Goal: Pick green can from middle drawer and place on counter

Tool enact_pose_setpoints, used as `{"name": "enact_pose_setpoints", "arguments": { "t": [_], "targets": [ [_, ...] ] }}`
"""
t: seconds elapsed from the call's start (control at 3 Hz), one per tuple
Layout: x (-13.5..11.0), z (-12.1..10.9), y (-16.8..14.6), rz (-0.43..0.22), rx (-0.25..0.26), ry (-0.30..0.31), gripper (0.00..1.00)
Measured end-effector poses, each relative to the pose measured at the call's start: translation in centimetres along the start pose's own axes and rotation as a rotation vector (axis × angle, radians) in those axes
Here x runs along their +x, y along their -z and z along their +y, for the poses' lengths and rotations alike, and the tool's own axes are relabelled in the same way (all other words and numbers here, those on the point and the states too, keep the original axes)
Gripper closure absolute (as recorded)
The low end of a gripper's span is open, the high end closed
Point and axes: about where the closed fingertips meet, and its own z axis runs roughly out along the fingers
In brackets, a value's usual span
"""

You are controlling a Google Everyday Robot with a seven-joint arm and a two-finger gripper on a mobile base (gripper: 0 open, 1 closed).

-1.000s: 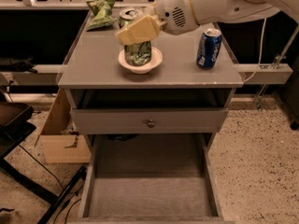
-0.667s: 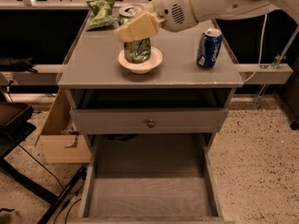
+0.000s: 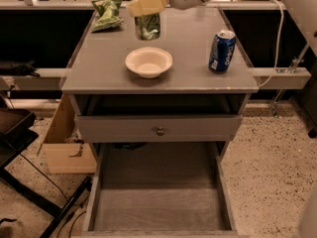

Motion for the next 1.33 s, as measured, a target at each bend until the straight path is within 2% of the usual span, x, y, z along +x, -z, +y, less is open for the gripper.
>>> {"name": "enact_pose_setpoints", "arguments": {
  "t": [0.33,0.67,1.0,1.33],
  "targets": [
    [-1.9,-5.8,-1.4,-0.064,0.165,-0.084,1.0],
    [-1.2,-10.9,-2.4,-0.115,0.317,-0.188,1.0],
    [0.8,-15.7,-3.9,-0.126,0.459,-0.28,1.0],
    [3.7,-21.1,-5.3,-0.105,0.592,-0.372,1.0]
  ]
}}
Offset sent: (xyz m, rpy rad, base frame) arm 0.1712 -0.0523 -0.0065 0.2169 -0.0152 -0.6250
